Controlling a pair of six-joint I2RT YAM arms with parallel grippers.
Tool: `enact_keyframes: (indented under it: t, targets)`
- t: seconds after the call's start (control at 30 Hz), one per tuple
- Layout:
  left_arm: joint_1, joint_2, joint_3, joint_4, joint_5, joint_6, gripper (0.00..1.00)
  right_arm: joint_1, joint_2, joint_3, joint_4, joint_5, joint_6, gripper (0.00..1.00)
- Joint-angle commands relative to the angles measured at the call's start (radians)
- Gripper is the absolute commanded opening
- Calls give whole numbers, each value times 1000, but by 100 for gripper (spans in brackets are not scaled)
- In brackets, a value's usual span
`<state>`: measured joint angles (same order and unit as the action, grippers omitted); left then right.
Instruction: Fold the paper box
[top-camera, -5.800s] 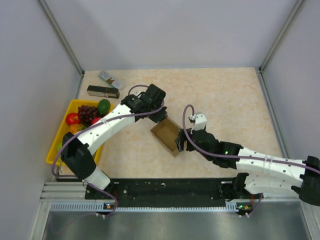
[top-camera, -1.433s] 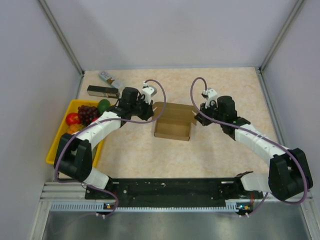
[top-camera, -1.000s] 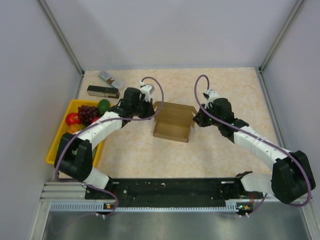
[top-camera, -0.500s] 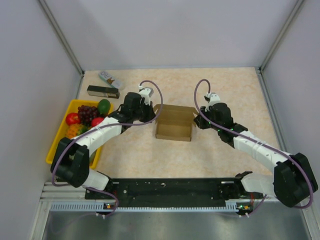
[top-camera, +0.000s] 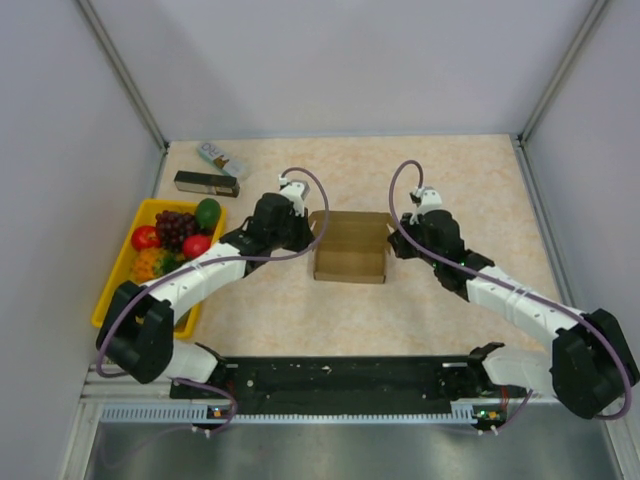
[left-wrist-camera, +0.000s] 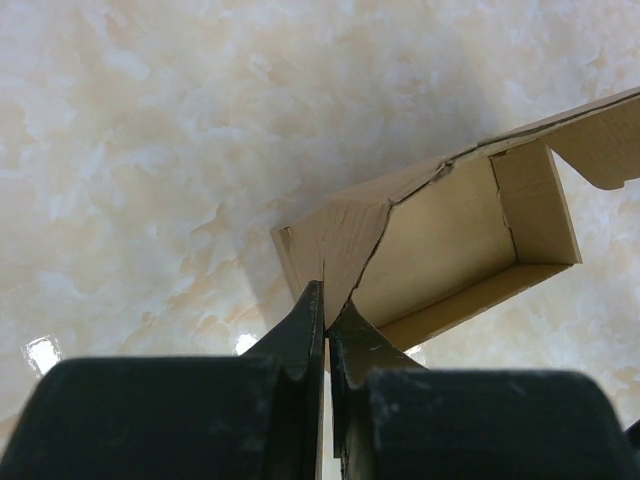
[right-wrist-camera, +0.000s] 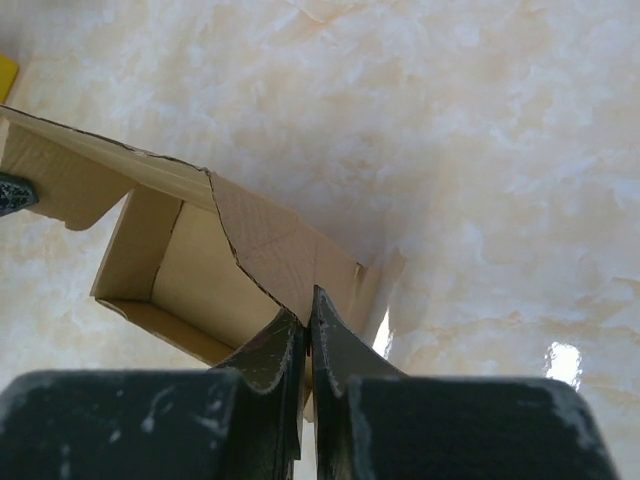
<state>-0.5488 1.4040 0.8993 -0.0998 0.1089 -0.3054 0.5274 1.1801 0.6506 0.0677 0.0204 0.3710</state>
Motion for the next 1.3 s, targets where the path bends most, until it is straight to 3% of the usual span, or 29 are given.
enact_keyframes:
  t: [0.0, 0.47, 0.63, 1.27]
  targets:
    - [-39, -46, -31, 0, -66, -49, 0, 48, -48, 3, 27, 72, 98, 0]
    - [-111, -37, -45, -12, -100, -173, 0, 131, -33, -40, 4, 222, 201, 0]
    - [-158, -39, -49, -20, -173, -164, 0, 155, -22, -61, 0, 251, 203, 0]
    - [-270, -100, -221, 58, -331, -187, 0, 220, -85, -200, 90, 315, 163, 0]
